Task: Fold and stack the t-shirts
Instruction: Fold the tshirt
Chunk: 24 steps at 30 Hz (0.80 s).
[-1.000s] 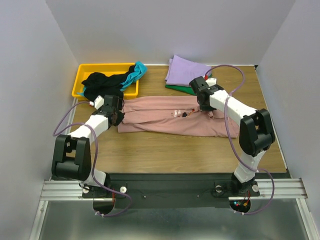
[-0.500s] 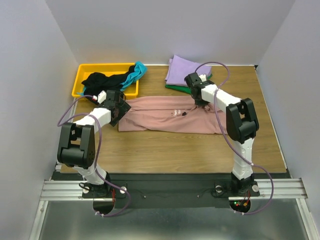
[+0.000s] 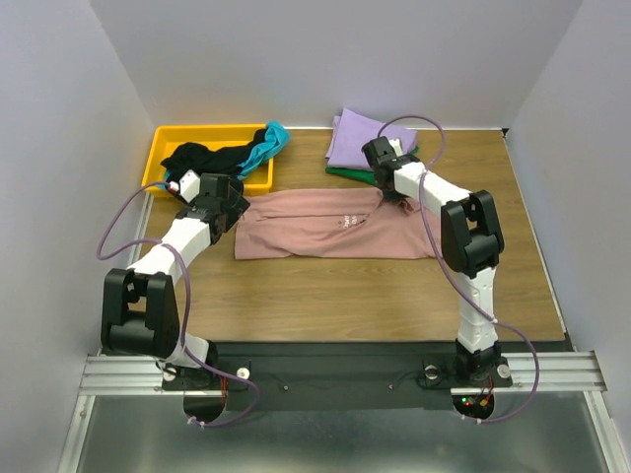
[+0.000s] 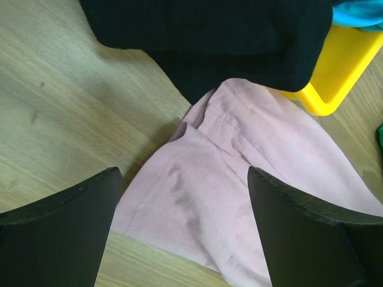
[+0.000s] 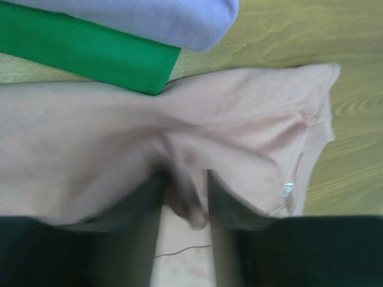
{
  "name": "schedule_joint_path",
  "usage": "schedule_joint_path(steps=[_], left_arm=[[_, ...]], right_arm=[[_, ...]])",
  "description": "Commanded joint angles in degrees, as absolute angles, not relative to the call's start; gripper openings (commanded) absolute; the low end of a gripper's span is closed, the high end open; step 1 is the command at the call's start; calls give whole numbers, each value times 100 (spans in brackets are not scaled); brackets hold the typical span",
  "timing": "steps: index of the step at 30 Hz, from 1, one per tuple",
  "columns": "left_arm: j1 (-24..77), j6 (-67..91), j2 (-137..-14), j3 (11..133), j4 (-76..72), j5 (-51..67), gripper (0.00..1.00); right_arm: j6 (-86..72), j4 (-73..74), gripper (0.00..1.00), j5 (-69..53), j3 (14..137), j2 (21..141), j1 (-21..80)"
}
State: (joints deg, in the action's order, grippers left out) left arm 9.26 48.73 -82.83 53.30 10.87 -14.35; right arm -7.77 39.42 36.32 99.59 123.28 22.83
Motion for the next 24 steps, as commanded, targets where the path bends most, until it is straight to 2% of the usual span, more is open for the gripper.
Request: schedule_joint_path(steps=[1,3,4,6,8,10,11,12,13,14,15,18,24], left_arm=[[905,4746,-8130,5458,1327,-1653,98],[905,4737,-8095,5432,1318,-1626,99],[905,4711,-8060,5432,1327,-1591,99],[905,4685,-7972,5397,1336,-1530,98],[905,4667,-7884,5327,1336,-1486,98],[905,4667,-7744,5248,1266,-1363,98],[905,4676,-7682,5125,1205,-1293,98],[905,4676,-7603,5063,1126,-1092,98],[923,4658,-7559,5002,977,-985,98],[932,4641,-7541,4888,880,-871,98],[949,4632,-7524,4852,792,-661,99],[1124,4562,-7637,4808,563,-405,98],[1494,4474,-8111,4983,413,-317,98]], right_arm=[[-878,3718,51,4260,10291,12375,2241],[-1019,3718,58,4516,10475,12384,2198],[-1080,3718,66,4639,10537,12375,2180],[-1248,3718,74,5175,10652,12349,2110],[-1370,3718,76,5657,10617,12217,2066],[-1406,3718,77,5626,10312,12042,2022],[-1458,3709,78,5233,10144,11754,2030],[-1485,3718,84,4847,9951,11594,2030],[-1511,3718,86,4390,9497,11384,2022],[-1581,3674,87,3455,9283,11086,2030],[-1599,3648,100,3028,9064,10944,2022],[-1775,3367,100,2391,8351,10601,2030],[-1740,3322,100,3470,8270,11081,2022]])
